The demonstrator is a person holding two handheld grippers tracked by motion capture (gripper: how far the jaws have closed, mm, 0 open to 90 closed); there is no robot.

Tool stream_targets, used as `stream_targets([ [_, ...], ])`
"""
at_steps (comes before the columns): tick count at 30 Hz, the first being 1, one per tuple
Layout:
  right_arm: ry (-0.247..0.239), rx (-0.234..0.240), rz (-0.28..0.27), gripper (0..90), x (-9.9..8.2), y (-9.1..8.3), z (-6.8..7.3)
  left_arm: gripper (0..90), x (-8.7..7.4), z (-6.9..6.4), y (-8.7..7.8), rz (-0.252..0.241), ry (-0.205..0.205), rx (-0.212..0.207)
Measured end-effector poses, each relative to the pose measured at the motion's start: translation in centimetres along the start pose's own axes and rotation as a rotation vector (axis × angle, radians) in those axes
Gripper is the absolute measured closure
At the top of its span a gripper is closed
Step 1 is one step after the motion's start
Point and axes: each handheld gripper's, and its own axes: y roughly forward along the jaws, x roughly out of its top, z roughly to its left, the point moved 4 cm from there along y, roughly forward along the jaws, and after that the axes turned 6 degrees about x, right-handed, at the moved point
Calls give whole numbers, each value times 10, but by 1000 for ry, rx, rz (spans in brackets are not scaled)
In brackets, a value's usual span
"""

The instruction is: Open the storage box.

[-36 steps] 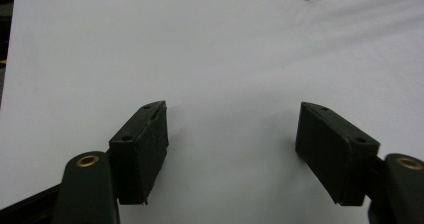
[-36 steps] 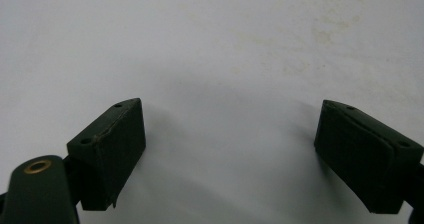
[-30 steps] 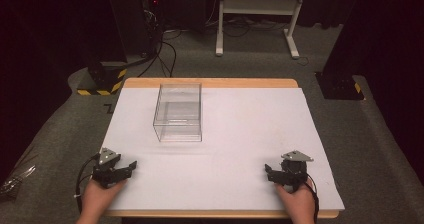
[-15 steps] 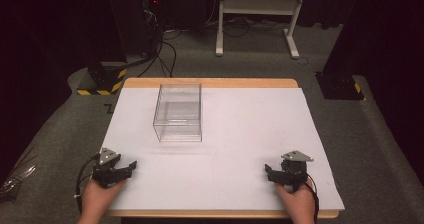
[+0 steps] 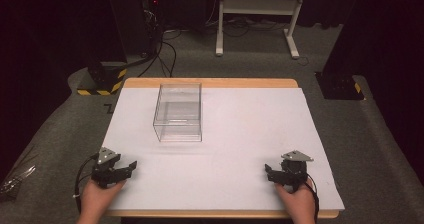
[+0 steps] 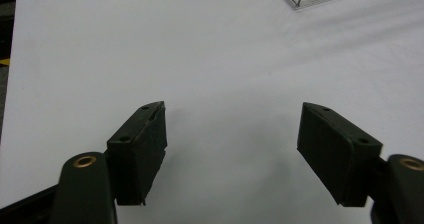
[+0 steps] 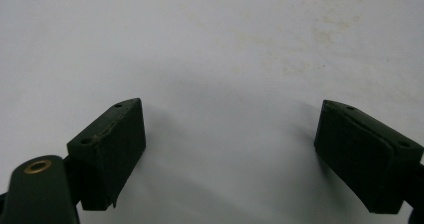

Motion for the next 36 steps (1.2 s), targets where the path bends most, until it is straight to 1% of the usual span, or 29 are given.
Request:
stream_targets([
  [1,0,0,0,128,0,0,0,274,0,0,0,0,0,0],
  [2,0,0,0,128,0,0,0,274,1,-3,-1,-5,1,-9],
  [4,0,0,0,128,0,0,0,274,3,-6,-3,-14,13,-10],
  [6,0,0,0,128,0,0,0,274,4,-7,-4,-19,15,-13],
  [7,0,0,0,128,0,0,0,274,6,-10,-5,-27,27,-19],
  [8,0,0,0,128,0,0,0,274,6,-10,-5,-27,27,-19],
  [13,0,0,0,128,0,0,0,275,11,-19,-10,-49,30,-48],
  [14,0,0,0,128,0,0,0,275,12,-20,-10,-53,38,-51],
  [16,0,0,0,128,0,0,0,274,13,-23,-12,-61,29,-64],
  [20,0,0,0,128,0,0,0,278,16,-28,-13,-73,36,-81],
  [21,0,0,0,128,0,0,0,278,16,-28,-14,-77,45,-79],
  [22,0,0,0,128,0,0,0,279,16,-28,-14,-77,45,-79],
  [23,0,0,0,128,0,0,0,280,17,-31,-14,-80,37,-92],
  [24,0,0,0,128,0,0,0,280,18,-31,-14,-84,43,-92],
  [26,0,0,0,128,0,0,0,283,19,-34,-15,-87,36,-100],
  [27,0,0,0,128,0,0,0,284,20,-35,-15,-90,45,-103],
  [29,0,0,0,128,0,0,0,286,20,-36,-16,-93,43,-106],
  [30,0,0,0,128,0,0,0,286,22,-39,-16,-97,49,-105],
  [34,-1,0,0,128,0,0,0,288,24,-42,-18,-102,45,-108],
  [36,-1,-1,0,128,0,0,0,294,27,-44,-19,-109,45,-117],
])
